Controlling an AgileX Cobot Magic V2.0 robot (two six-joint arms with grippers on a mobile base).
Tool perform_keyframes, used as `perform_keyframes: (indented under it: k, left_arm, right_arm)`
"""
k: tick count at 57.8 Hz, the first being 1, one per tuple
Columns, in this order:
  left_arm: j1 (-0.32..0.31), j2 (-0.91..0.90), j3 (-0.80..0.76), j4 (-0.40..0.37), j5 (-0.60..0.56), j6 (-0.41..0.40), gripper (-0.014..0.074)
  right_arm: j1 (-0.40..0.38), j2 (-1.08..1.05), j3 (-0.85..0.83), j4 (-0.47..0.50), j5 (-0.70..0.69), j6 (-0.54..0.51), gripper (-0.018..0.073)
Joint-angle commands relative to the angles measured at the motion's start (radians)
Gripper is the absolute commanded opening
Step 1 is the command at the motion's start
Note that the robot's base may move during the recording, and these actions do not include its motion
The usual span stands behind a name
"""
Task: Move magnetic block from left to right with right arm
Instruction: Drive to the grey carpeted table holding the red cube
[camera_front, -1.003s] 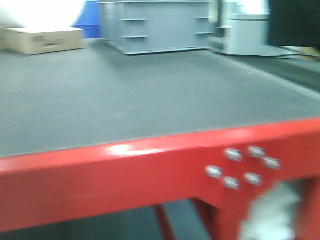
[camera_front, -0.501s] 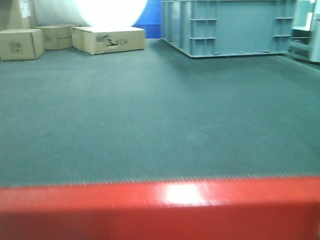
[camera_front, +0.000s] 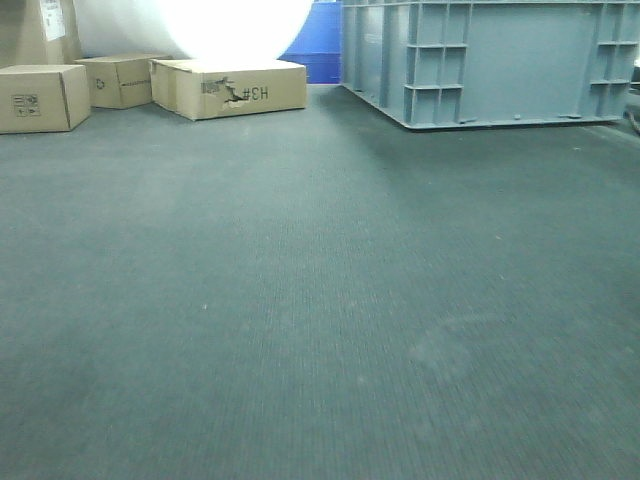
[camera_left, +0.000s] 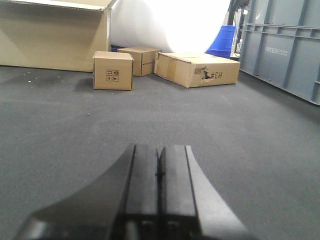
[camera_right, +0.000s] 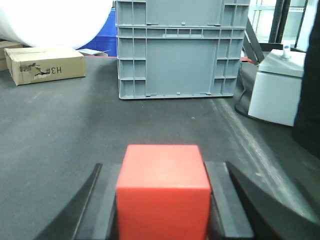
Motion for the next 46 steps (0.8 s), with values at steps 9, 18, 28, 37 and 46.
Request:
perform_keyframes:
  k: [9,18,28,37,46]
  left_arm:
    - [-0.002,-0.009,0.008,-0.005,-0.087,0.0,-0.0126]
    - [-0.002,-0.009,0.008,-0.005,-0.087,0.0,-0.0126]
    - [-0.002,-0.009,0.008,-0.005,-0.087,0.0,-0.0126]
    - [-0.002,-0.009,0.008,-0.005,-0.087,0.0,-0.0126]
    - [-0.002,-0.009,0.008,-0.005,-0.087,0.0,-0.0126]
  right_arm:
    - [-0.006,0.011,-0.028,-0.007,-0.091,-0.005,0.0295]
    - [-0.006,0.011,-0.028,-0.007,-0.091,-0.005,0.0295]
    - [-0.006,0.011,-0.028,-0.007,-0.091,-0.005,0.0295]
    - [-0.006,0.011,-0.028,-0.007,-0.091,-0.005,0.0295]
    - [-0.006,0.011,-0.028,-0.007,-0.091,-0.005,0.0295]
